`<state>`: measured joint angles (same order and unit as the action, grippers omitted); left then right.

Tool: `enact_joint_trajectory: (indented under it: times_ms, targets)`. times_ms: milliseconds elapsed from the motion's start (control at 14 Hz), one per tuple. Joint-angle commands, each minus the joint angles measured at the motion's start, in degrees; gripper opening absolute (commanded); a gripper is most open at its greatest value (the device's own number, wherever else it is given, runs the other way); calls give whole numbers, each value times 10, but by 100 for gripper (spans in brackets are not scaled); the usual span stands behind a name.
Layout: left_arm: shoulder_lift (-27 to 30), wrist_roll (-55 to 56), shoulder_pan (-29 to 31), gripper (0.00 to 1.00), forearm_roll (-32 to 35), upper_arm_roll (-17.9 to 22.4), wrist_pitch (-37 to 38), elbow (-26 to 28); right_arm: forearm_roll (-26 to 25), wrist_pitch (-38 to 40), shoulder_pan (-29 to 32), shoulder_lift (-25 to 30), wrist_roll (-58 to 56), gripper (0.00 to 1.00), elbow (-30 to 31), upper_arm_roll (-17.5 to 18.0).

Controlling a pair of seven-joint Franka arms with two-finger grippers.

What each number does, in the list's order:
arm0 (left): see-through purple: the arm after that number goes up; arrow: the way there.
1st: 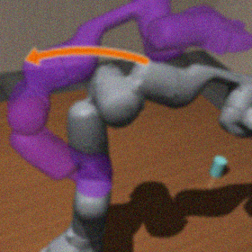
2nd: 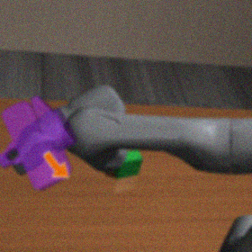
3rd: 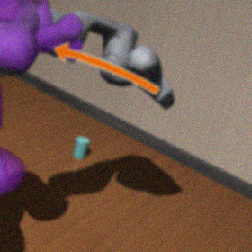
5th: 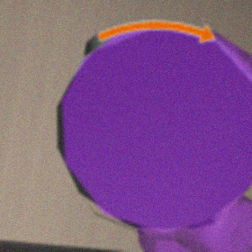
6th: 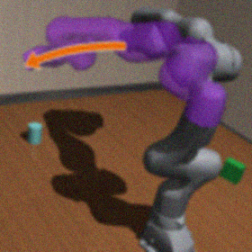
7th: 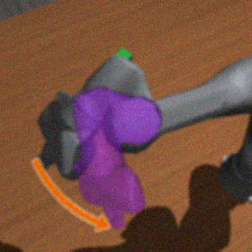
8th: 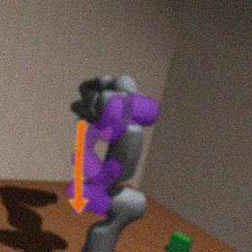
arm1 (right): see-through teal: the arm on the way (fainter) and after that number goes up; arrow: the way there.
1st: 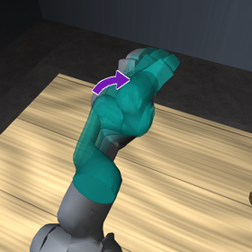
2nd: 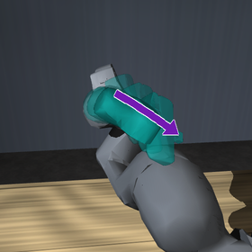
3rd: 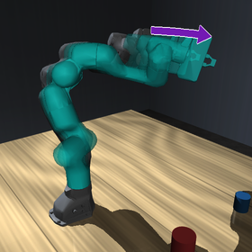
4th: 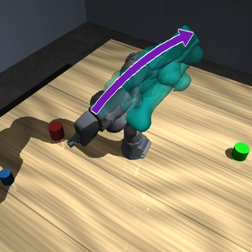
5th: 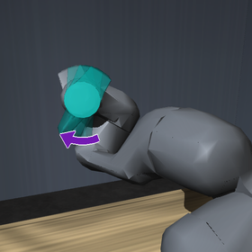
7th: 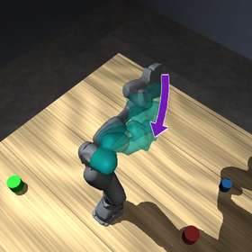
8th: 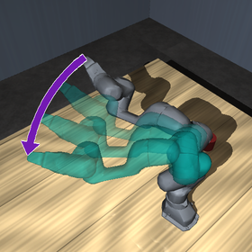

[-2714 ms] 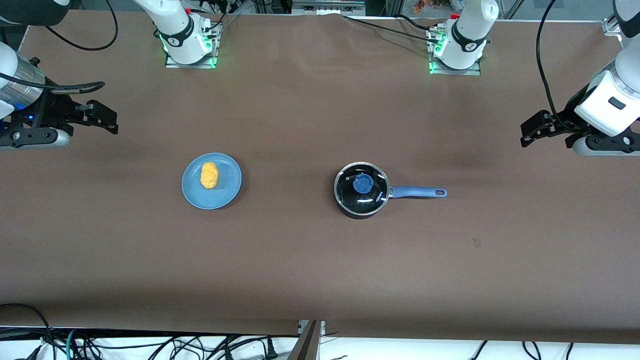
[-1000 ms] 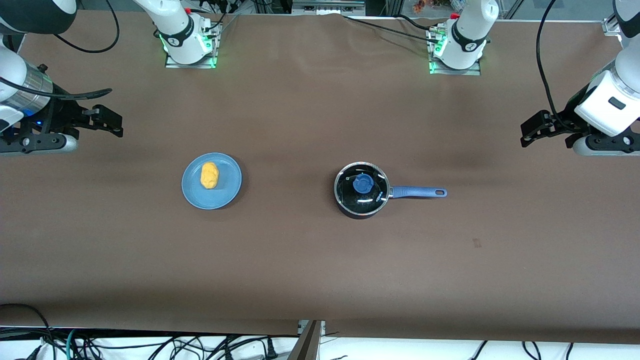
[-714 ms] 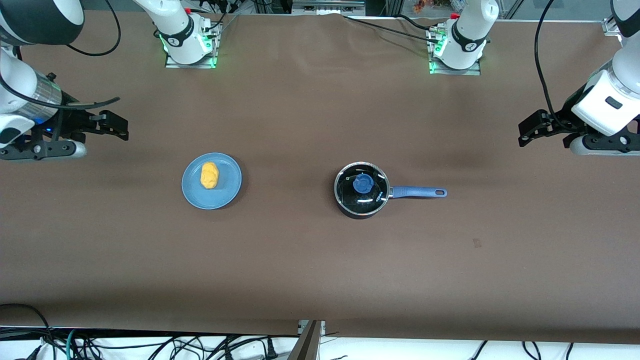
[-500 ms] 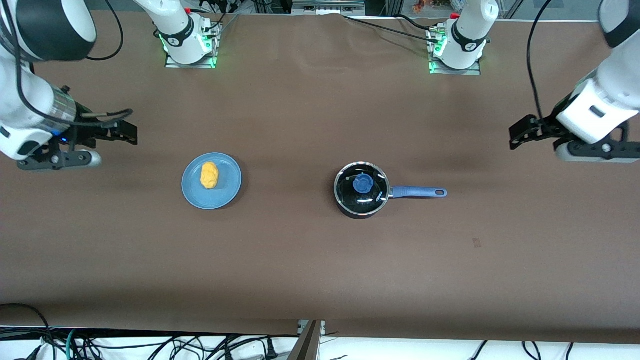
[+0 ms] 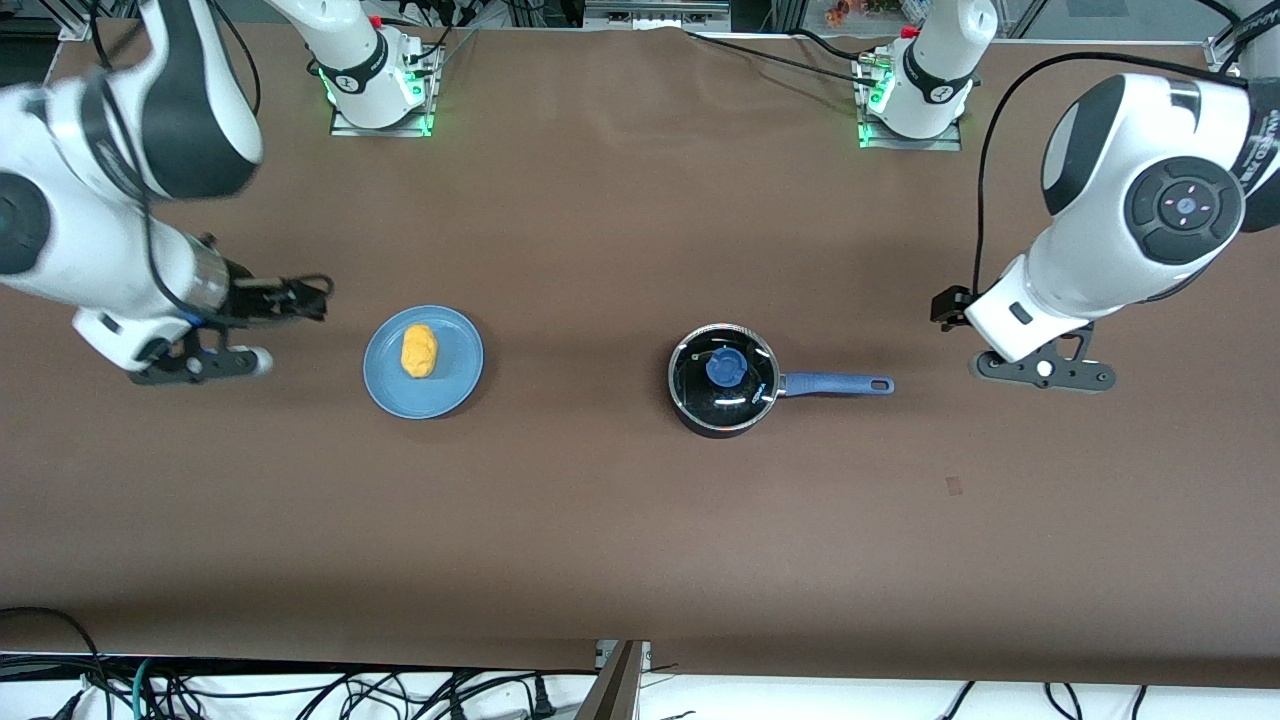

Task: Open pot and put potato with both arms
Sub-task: 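Reach the right gripper to the potato while the left gripper reaches the lid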

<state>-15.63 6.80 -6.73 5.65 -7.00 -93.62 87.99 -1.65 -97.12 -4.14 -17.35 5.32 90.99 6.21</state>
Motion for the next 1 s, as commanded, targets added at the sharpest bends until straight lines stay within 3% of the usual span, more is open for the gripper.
enact_joint_trajectory:
  times_ms: [0, 143, 429, 929]
  targets:
    - [-4, 77, -22, 100, -42, -3, 12, -16, -2, -48, -18, 0, 32, 100, 47, 0]
    - [-39, 157, -50, 100, -93, -3, 6, -19, -3, -62, -30, -19, 44, 100, 55, 0]
    - [-114, 291, -106, 100, -113, -3, -86, -34, -4, -108, -56, -35, 117, 100, 87, -1]
    - [-209, 401, -181, 100, -109, -2, -213, -48, -3, -279, -55, -45, 170, 100, 225, -1]
